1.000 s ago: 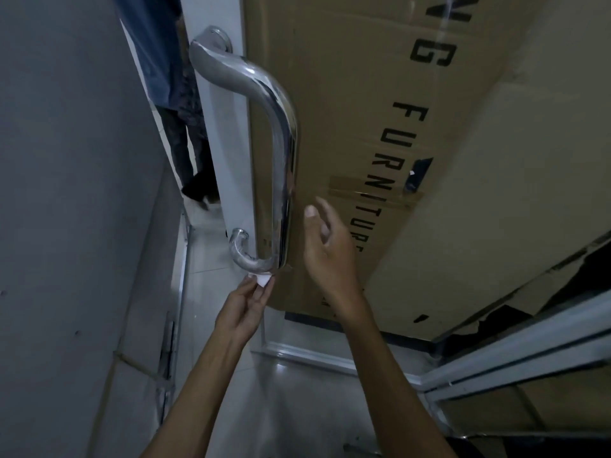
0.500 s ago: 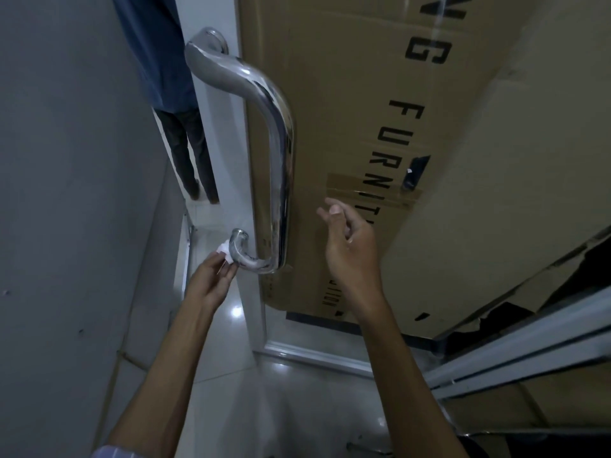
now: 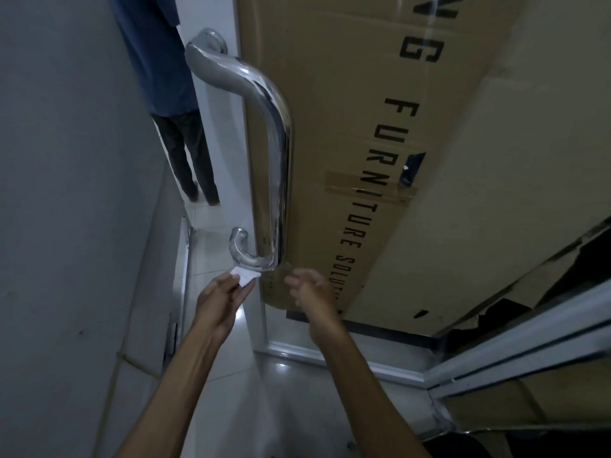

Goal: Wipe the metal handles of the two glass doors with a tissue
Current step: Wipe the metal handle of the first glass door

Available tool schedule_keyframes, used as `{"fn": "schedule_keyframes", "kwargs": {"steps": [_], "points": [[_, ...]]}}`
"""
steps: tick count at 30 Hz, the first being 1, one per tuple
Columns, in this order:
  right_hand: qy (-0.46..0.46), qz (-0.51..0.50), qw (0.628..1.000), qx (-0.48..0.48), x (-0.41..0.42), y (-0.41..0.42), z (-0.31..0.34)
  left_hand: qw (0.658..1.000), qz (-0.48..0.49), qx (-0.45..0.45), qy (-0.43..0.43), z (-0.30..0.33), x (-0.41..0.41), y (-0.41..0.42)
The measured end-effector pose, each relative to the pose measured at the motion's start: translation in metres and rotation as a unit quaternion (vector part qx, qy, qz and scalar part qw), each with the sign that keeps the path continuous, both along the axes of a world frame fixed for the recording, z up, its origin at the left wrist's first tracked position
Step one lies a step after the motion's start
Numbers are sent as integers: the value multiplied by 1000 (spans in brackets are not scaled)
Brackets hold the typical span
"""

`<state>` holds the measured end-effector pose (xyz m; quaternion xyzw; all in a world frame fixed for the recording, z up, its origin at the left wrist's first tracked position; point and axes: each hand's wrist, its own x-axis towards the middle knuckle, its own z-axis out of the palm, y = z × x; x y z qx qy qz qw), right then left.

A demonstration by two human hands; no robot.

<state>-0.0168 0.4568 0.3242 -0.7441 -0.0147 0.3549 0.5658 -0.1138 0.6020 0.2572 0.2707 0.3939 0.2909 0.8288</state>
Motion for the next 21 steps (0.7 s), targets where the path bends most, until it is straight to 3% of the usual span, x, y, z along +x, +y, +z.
{"fn": "schedule_keyframes", "kwargs": {"steps": [4,8,14,21], "points": [[155,46,986,48,-22,14,-35,996,-27,32,85,1,0,-22],[274,0,948,161,-30,27,-44,989,-49,54,131,-4,-5,-33],[300,-79,932,189,-25,43,-40,977,-103,100,156,0,-17,-27],[351,-155,885,262,-31,66,-46,960,-117,185,172,9,-32,-7]]}}
